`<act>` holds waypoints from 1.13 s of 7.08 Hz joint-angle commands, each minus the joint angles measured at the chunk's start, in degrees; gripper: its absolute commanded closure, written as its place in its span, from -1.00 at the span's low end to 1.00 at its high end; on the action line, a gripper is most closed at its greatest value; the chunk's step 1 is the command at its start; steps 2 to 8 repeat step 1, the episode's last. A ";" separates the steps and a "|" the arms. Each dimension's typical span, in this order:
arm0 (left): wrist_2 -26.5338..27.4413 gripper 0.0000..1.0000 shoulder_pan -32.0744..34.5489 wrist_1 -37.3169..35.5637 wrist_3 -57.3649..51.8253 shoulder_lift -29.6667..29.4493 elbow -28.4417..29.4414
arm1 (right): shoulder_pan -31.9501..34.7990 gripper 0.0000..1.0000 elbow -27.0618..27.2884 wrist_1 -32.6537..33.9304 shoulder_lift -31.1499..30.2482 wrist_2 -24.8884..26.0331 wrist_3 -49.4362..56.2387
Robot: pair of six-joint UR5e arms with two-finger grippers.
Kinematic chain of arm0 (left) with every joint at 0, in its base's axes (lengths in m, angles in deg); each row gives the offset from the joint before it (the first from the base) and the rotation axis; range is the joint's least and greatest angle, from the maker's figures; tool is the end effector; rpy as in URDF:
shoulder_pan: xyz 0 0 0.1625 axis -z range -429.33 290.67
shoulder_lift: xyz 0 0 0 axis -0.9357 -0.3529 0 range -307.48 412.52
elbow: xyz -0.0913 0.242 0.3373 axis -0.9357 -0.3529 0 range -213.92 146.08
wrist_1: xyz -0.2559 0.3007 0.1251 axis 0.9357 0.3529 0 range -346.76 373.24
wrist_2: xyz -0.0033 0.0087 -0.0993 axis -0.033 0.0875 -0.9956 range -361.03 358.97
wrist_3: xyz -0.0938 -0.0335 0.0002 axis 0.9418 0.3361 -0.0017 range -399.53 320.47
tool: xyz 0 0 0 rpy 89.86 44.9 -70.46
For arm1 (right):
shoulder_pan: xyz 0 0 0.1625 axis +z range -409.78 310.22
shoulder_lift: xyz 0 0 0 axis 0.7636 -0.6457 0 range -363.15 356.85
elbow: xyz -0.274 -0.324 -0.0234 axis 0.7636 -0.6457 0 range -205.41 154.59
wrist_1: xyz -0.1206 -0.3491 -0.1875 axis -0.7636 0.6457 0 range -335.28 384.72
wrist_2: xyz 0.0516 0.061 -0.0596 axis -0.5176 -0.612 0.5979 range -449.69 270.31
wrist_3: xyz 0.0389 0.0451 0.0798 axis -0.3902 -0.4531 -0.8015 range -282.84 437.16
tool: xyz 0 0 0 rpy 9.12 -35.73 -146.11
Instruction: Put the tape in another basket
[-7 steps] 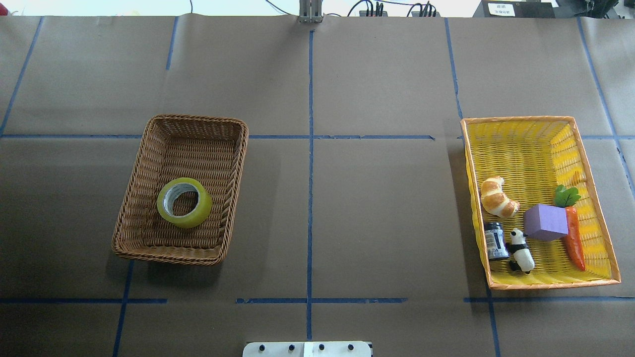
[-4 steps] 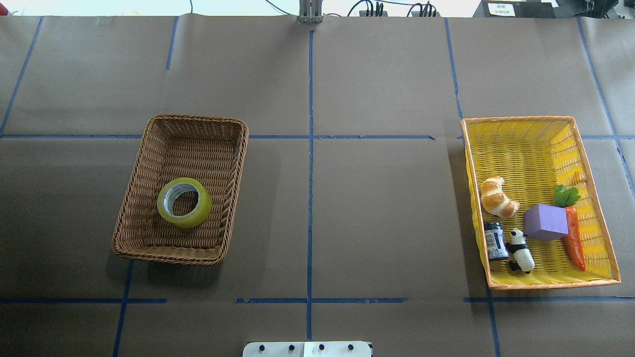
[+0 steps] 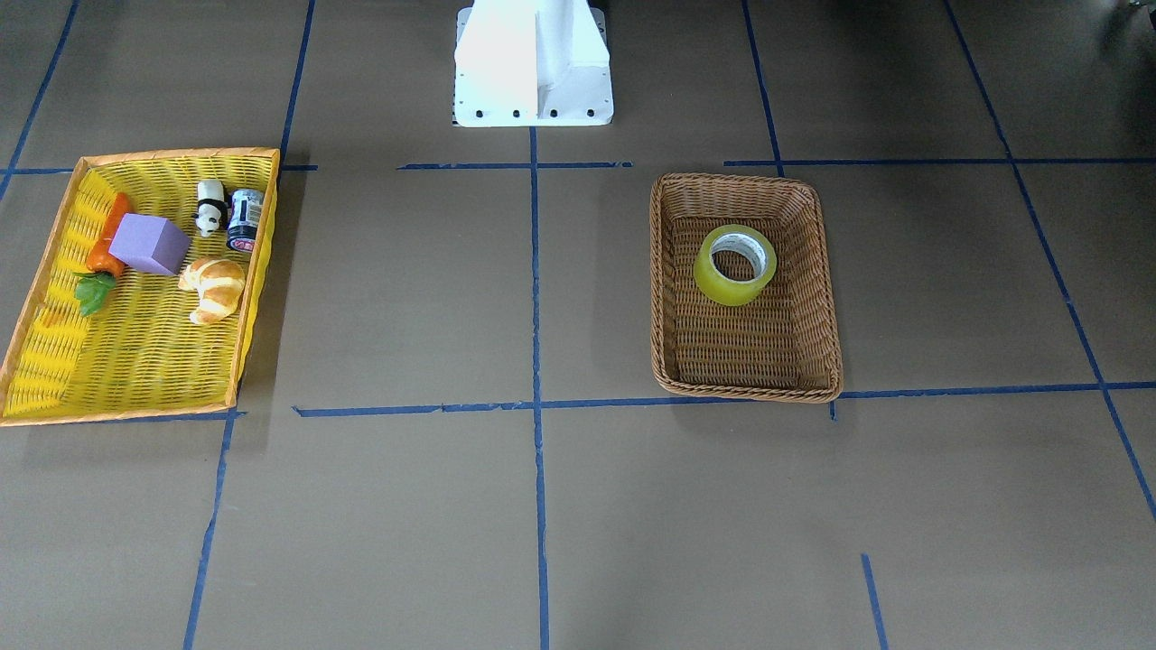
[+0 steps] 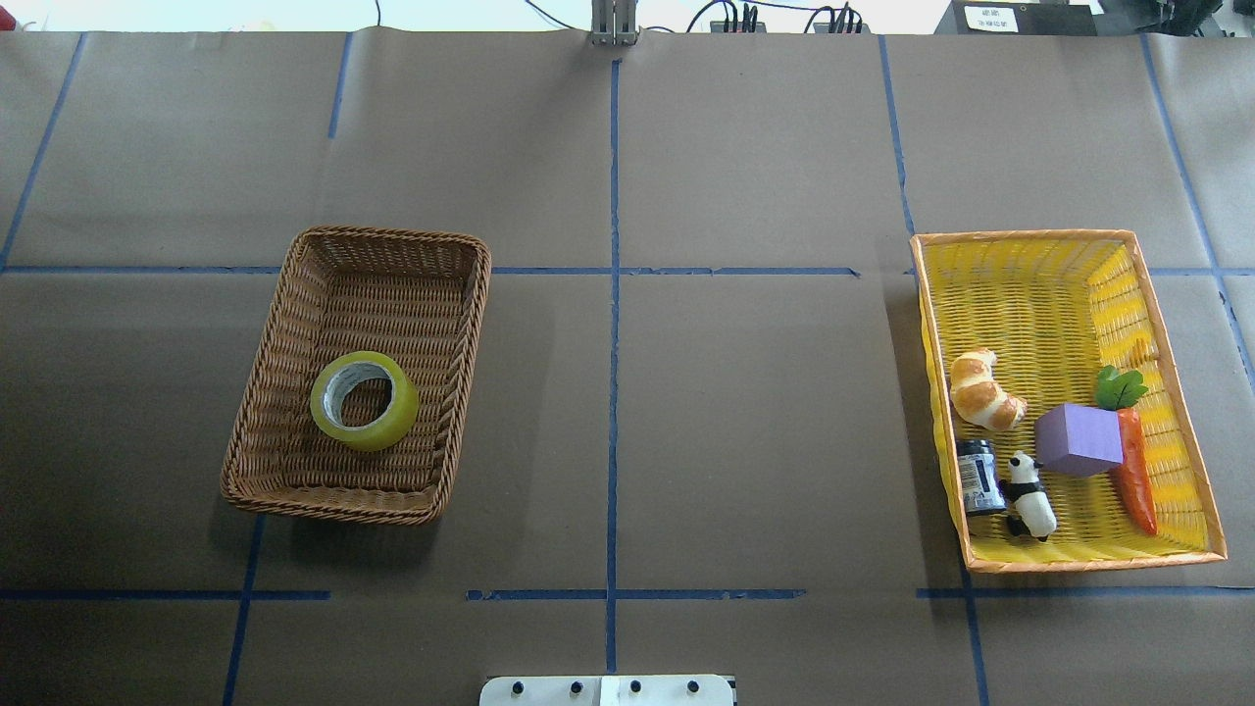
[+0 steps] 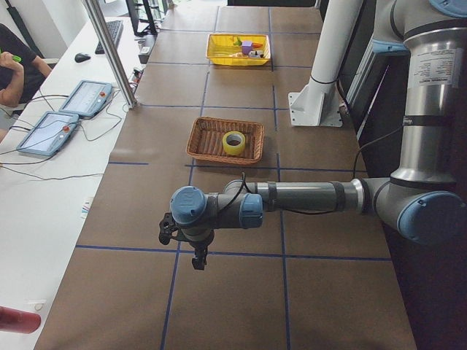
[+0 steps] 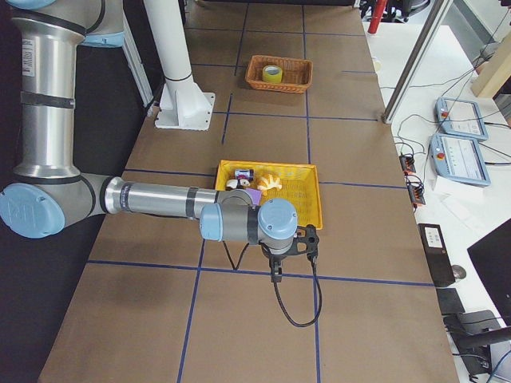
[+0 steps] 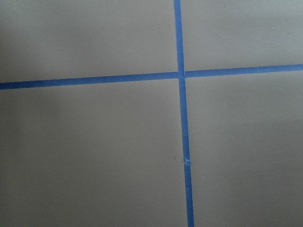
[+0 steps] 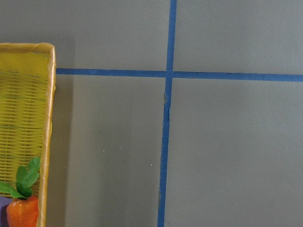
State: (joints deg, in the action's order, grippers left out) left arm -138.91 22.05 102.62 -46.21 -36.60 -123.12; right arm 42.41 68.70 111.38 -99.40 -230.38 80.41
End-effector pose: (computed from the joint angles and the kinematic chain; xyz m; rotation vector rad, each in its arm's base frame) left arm -0.0711 -0.4808 0.6697 0.0211 0.8363 0.0701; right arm 0.0733 -0.4442 0.6605 0.0615 -0.8828 -0.0264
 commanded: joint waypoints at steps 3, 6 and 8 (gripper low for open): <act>-0.02 -1.00 0.20 0.00 0.00 0.00 0.00 | 0.00 -1.00 -0.06 -0.01 0.01 0.07 0.00; -0.02 -1.00 0.20 0.00 0.00 0.00 0.00 | 0.00 -1.00 -0.06 -0.01 0.01 0.07 0.00; -0.02 -1.00 0.20 0.00 0.00 0.00 0.00 | 0.00 -1.00 -0.06 -0.01 0.01 0.07 0.00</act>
